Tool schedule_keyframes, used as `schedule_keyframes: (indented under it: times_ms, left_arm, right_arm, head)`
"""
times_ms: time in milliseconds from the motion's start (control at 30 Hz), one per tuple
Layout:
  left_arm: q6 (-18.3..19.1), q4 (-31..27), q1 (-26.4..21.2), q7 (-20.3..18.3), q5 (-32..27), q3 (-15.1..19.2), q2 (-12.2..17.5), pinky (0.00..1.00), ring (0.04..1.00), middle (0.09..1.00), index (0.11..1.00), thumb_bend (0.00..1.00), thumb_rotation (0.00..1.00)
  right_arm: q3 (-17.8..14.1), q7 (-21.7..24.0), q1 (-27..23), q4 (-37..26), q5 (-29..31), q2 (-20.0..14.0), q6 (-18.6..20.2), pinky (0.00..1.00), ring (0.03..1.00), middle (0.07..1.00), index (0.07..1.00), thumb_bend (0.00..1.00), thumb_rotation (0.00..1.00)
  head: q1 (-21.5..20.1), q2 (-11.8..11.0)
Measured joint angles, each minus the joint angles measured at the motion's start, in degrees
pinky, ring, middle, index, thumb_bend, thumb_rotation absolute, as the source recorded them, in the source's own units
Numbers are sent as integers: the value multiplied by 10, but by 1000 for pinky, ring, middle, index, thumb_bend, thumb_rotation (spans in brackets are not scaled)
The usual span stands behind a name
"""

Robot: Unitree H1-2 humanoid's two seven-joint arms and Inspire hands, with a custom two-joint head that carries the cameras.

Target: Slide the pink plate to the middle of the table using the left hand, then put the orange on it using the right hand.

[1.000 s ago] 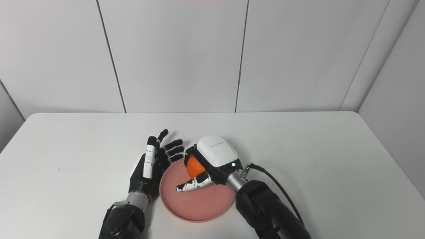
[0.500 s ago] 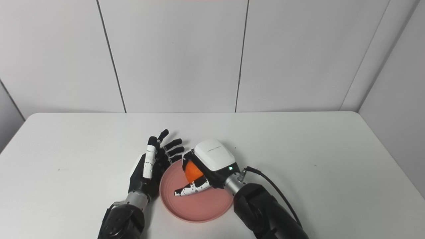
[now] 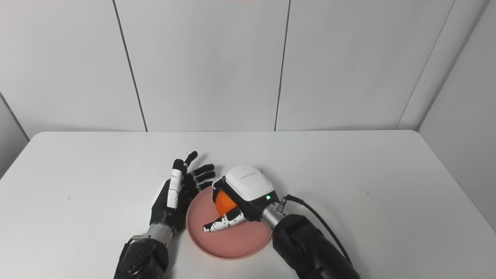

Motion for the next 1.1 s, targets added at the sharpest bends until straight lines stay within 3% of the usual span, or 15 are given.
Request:
schedule_keyframes:
  times_ms: [33,167,267,400,900,1100]
  left_arm:
    - [0,0,0,0,1,0,0,675,708,685,918,1000,951]
    - [0,0,0,0,10,-3,1,673,682,674,917,1000,962]
    - [0,0,0,1,12,-2,0,621,690,703,921,1000,955]
    - [0,0,0,1,12,-2,0,595,690,711,926,1000,954]
    - [0,0,0,2,13,-1,0,626,706,720,924,1000,945]
    - [0,0,0,2,12,-1,0,703,725,725,921,1000,949]
  right_arm:
    - [-2,5,0,-1,2,0,0,244,316,398,419,773,635]
    - [-7,23,0,-6,5,0,0,325,399,485,509,843,705]
    - [-10,35,0,-11,5,-1,0,425,502,565,598,907,810]
    - [-10,42,0,-16,6,-2,0,452,536,600,645,927,849]
    - [-15,59,0,-19,9,-3,0,497,530,597,634,956,877]
    - [-15,52,0,-18,9,-3,0,507,537,598,623,956,881]
  head:
    - [0,0]
    - [-1,0]
    - [-2,-1]
    - [-2,-2]
    - [-3,-2]
    - [-3,-3]
